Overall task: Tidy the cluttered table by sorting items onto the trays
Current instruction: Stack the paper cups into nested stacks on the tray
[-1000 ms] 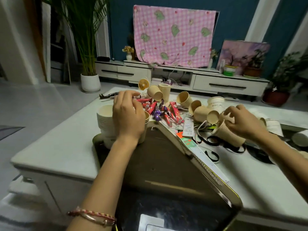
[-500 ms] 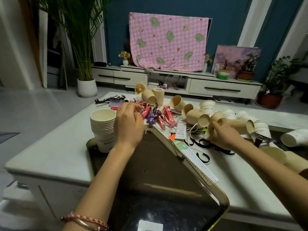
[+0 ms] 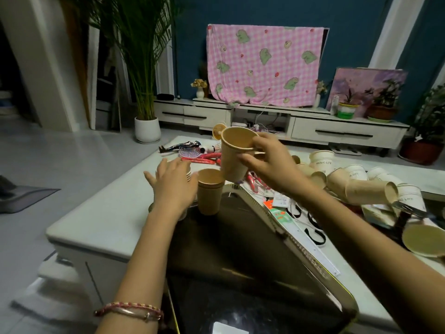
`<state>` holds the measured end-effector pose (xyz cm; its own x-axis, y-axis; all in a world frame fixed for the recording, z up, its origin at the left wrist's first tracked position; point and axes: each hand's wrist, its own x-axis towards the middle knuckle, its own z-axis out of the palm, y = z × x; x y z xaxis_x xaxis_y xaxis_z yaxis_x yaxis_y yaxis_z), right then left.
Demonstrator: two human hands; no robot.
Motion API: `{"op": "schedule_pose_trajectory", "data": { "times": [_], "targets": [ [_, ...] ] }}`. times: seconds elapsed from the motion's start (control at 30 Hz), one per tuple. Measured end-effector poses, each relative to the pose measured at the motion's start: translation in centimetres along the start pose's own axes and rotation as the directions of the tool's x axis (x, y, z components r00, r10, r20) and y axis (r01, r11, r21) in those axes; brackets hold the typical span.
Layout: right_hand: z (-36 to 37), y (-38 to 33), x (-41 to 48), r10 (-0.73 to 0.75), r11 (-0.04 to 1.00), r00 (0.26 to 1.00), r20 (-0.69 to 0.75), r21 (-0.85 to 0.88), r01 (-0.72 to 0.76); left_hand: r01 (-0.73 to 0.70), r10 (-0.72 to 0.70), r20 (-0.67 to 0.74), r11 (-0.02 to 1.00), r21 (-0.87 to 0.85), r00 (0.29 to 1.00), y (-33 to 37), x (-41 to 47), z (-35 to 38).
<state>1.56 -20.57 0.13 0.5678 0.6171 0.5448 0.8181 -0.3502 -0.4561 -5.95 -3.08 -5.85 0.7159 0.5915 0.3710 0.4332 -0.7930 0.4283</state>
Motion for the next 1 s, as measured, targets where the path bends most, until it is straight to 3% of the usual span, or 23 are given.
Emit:
{"op": "schedule_pose_trajectory", "data": {
  "times": [0.13, 0.2, 0.3, 0.4, 0.7, 0.87, 1.0],
  "targets": [
    [5.1, 0.2, 3.0, 0.007, 1.000, 1.000, 0.014, 0.010, -0.007, -0.071, 0.072, -0.028, 0.997, 0.031, 0.997, -0.7, -0.2, 0.1],
    [7.0, 1.1, 3.4, 0.069, 0.998, 0.987, 0.144, -0.014, -0.068, -0.111, 0.112, -0.038, 0.994, 0.016, 0.993, -1.2, -0.2, -0.1],
    [8.9, 2.3, 3.1, 0.190, 0.982, 0.907, 0.375, -0.084, -0.171, -0.146, 0.146, -0.014, 0.989, 0.033, 0.989, -1.6, -0.2, -0.3],
    [10.1, 2.4, 2.4, 0.221, 0.958, 0.864, 0.452, 0.065, -0.279, -0.147, 0.146, 0.031, 0.989, 0.011, 0.989, -1.8, 0.2, -0.5],
    [12.2, 1.0, 2.7, 0.179, 0.972, 0.898, 0.403, 0.069, -0.224, -0.068, 0.069, 0.030, 0.997, -0.048, 0.997, -3.0, 0.6, -2.1],
    [9.9, 1.6, 1.6, 0.136, 0.984, 0.915, 0.379, 0.059, -0.170, -0.066, 0.066, 0.003, 0.997, 0.037, 0.998, -2.2, 0.2, -2.0],
    [4.8, 4.0, 0.1, 0.127, 0.987, 0.987, 0.094, 0.085, -0.135, -0.162, 0.169, -0.143, 0.985, 0.062, 0.975, -0.2, -0.2, -1.4]
  ]
}}
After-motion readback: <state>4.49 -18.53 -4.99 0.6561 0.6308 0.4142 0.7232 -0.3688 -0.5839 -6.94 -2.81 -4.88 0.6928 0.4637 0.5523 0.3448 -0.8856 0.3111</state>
